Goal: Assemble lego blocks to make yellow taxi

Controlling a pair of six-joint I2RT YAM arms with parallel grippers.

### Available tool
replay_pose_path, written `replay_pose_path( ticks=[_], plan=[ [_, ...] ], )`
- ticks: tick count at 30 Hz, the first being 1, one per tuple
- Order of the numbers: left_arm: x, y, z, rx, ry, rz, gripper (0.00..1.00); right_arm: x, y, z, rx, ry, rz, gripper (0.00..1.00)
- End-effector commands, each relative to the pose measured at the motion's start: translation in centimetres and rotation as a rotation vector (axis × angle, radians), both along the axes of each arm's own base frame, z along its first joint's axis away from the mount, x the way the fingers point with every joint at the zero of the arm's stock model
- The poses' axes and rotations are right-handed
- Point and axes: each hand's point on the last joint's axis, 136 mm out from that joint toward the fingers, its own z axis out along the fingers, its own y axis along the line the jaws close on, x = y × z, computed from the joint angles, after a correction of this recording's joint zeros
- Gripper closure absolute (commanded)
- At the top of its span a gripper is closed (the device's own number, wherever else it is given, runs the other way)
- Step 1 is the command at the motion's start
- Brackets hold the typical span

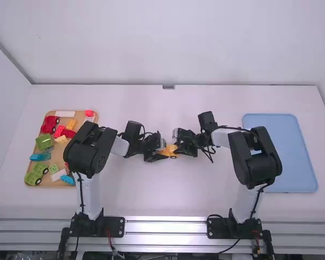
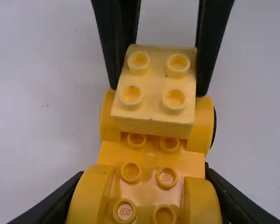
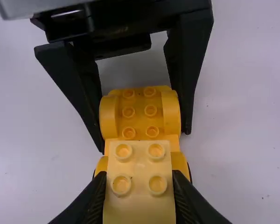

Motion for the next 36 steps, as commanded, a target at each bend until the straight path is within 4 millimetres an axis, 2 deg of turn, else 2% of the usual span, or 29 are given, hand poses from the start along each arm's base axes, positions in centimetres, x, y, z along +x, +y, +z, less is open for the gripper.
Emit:
replay_pose_path(
  ticks=[1,10,14,15,16,17,18,22,36],
  plan=[
    [-1.5,1.1,-2.6,0.075,0.072,0.035,0.50,0.5,0.4,0.2,-0.012,-0.034,0.022,1.00],
    [-1.3,1.0,-2.5,0.076,0.078,0.035,0.51,0.4,0.3,0.0,-0.024,-0.045,0.032,0.99],
    [-1.3,1.0,-2.5,0.077,0.078,0.035,0.51,0.4,0.3,0.0,-0.025,-0.046,0.032,0.80],
    [-1.3,1.0,-2.5,0.076,0.078,0.034,0.51,0.5,0.3,0.0,-0.027,-0.047,0.031,0.68],
    [-1.3,1.0,-2.5,0.077,0.078,0.035,0.51,0.5,0.3,0.0,-0.027,-0.047,0.031,0.66],
    [-1.3,1.0,-2.5,0.077,0.078,0.035,0.51,0.4,0.4,0.0,-0.024,-0.046,0.032,0.53],
    [-1.3,1.0,-2.5,0.077,0.077,0.034,0.51,0.4,0.4,0.1,-0.022,-0.046,0.033,0.47],
    [-1.3,1.0,-2.5,0.077,0.077,0.035,0.51,0.9,0.1,0.3,-0.022,-0.047,0.020,0.42],
    [-1.2,1.0,-2.5,0.079,0.076,0.037,0.51,1.4,-0.2,2.0,0.086,-0.013,-0.002,0.46]
  ],
)
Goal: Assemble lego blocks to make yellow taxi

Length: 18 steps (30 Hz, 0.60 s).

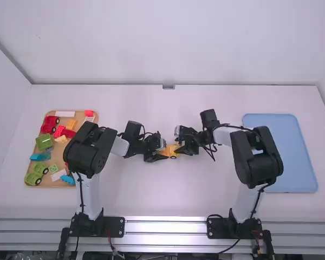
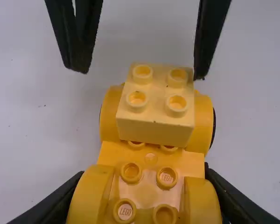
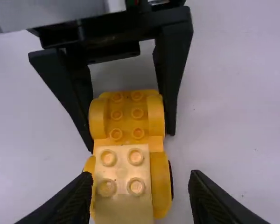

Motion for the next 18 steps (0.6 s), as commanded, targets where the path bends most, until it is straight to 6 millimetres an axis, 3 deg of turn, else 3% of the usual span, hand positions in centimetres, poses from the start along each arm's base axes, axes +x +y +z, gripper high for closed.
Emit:
replay_pose_path(
  ticks=[1,4,5,7,11,18],
  plan=[
    [-1.1,1.0,-2.5,0.078,0.070,0.042,0.51,0.4,0.4,1.4,0.072,0.001,0.009,0.47],
    [-1.1,1.0,-2.5,0.078,0.070,0.042,0.50,0.5,0.1,2.7,0.152,0.009,0.015,0.51],
    [-1.1,1.0,-2.5,0.078,0.070,0.042,0.50,0.4,0.0,2.9,0.168,0.005,0.021,0.58],
    [-1.1,1.0,-2.5,0.078,0.070,0.042,0.51,0.2,-0.3,2.5,0.147,0.003,0.026,0.99],
    [-1.1,1.0,-2.5,0.078,0.069,0.042,0.50,0.0,-0.6,0.3,0.004,0.007,0.008,1.00],
    [-1.1,1.0,-2.5,0.078,0.070,0.042,0.51,-1.0,0.8,-1.3,-0.119,-0.023,0.052,1.00]
  ],
)
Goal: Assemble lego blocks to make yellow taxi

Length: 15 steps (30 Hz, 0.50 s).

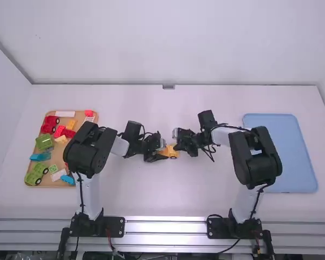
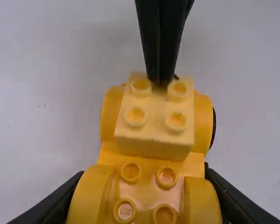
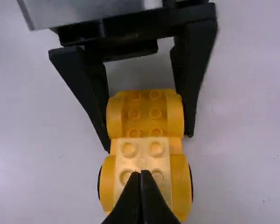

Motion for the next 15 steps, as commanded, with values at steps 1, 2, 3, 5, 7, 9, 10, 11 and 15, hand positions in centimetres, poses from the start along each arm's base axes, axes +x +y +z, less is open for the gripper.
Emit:
replay_pose_path(
  ticks=[1,2,3,5,7,9,10,11,15],
  plan=[
    [-1.1,1.0,-2.5,0.079,0.071,0.043,0.51,0.3,0.2,-1.2,-0.103,-0.026,-0.012,1.00],
    [-1.1,1.0,-2.5,0.079,0.071,0.043,0.52,0.5,0.2,-1.5,-0.129,-0.026,-0.027,1.00],
    [-1.0,1.0,-2.5,0.079,0.070,0.043,0.52,0.5,0.2,-1.6,-0.141,-0.027,-0.034,1.00],
    [-1.1,1.0,-2.5,0.079,0.071,0.043,0.52,0.4,0.1,-2.1,-0.179,-0.028,-0.038,1.00],
    [-1.0,1.0,-2.5,0.079,0.070,0.044,0.53,0.0,-0.3,-2.6,-0.222,-0.024,-0.031,1.00],
    [-1.0,1.0,-2.5,0.078,0.067,0.044,0.53,-0.3,-0.9,-3.1,-0.270,-0.018,-0.037,1.00],
    [-1.0,1.0,-2.4,0.078,0.066,0.043,0.53,-0.3,-1.1,-3.3,-0.291,-0.016,-0.039,1.00],
    [-1.0,1.0,-2.4,0.077,0.065,0.044,0.53,-0.4,-1.3,-3.4,-0.301,-0.013,-0.039,1.00],
    [-0.9,1.0,-2.4,0.077,0.064,0.043,0.52,-0.4,-0.8,-3.2,-0.276,-0.017,-0.032,1.00]
  ],
)
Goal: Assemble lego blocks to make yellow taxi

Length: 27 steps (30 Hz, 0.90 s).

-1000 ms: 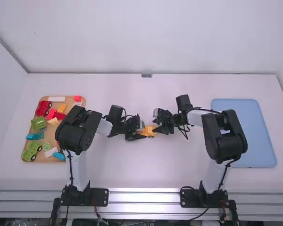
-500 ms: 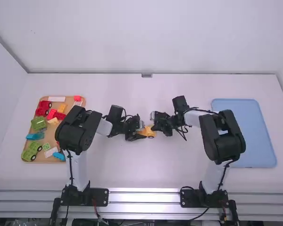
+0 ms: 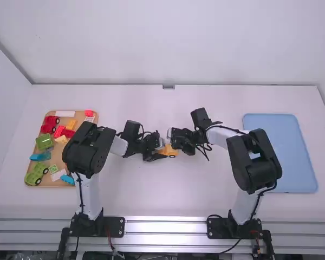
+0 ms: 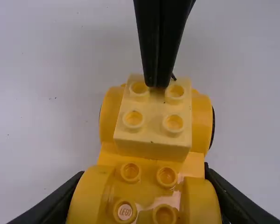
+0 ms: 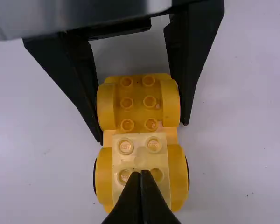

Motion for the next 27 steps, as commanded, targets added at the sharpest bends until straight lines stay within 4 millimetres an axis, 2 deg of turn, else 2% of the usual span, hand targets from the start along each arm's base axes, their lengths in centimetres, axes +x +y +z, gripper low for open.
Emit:
replay_pose_path(
  ticks=[1,4,8,9,10,12,13,14,15,16,19,20,24,27],
  plan=[
    [-1.4,0.5,-2.4,0.068,0.070,0.024,0.52,-0.7,-0.9,-2.6,-0.089,0.023,-0.011,1.00],
    [-1.5,0.5,-2.5,0.068,0.072,0.024,0.51,0.1,-0.7,-0.2,0.010,0.030,-0.020,1.00],
    [-1.4,0.5,-2.4,0.067,0.070,0.023,0.49,0.8,-0.4,4.7,0.197,-0.002,-0.003,1.00],
    [-1.4,0.5,-2.4,0.067,0.069,0.023,0.48,0.9,-0.5,5.2,0.219,-0.014,0.005,0.99],
    [-1.4,0.5,-2.4,0.068,0.070,0.023,0.43,1.1,-0.8,6.1,0.250,-0.042,0.019,0.90],
    [-1.4,0.5,-2.4,0.067,0.070,0.023,0.23,1.4,-1.1,7.1,0.281,-0.072,0.025,0.60],
    [-1.4,0.5,-2.4,0.067,0.071,0.024,0.10,1.6,-1.2,7.5,0.290,-0.083,0.023,0.47],
    [-1.5,0.5,-2.4,0.065,0.074,0.023,0.01,1.9,-1.3,8.0,0.297,-0.089,0.005,0.28],
    [-1.4,0.5,-2.2,0.062,0.085,0.034,0.01,2.2,-1.4,8.2,0.297,-0.086,-0.014,0.11],
    [-1.3,0.5,-2.1,0.059,0.096,0.047,0.01,2.5,-1.4,8.3,0.298,-0.083,-0.030,0.04],
    [-0.9,1.1,-0.4,0.047,0.125,0.085,0.01,3.4,-1.4,8.6,0.302,-0.077,-0.079,0.01],
    [-0.9,1.3,-0.1,0.047,0.127,0.090,0.01,3.4,-1.4,8.7,0.305,-0.074,-0.081,0.01],
    [-0.4,3.2,3.3,0.047,0.130,0.146,0.01,3.0,-0.6,9.0,0.321,-0.079,-0.055,0.01],
    [0.1,6.4,7.5,0.023,0.157,0.267,0.01,3.6,-0.4,9.6,0.345,-0.089,-0.070,0.01]
  ],
)
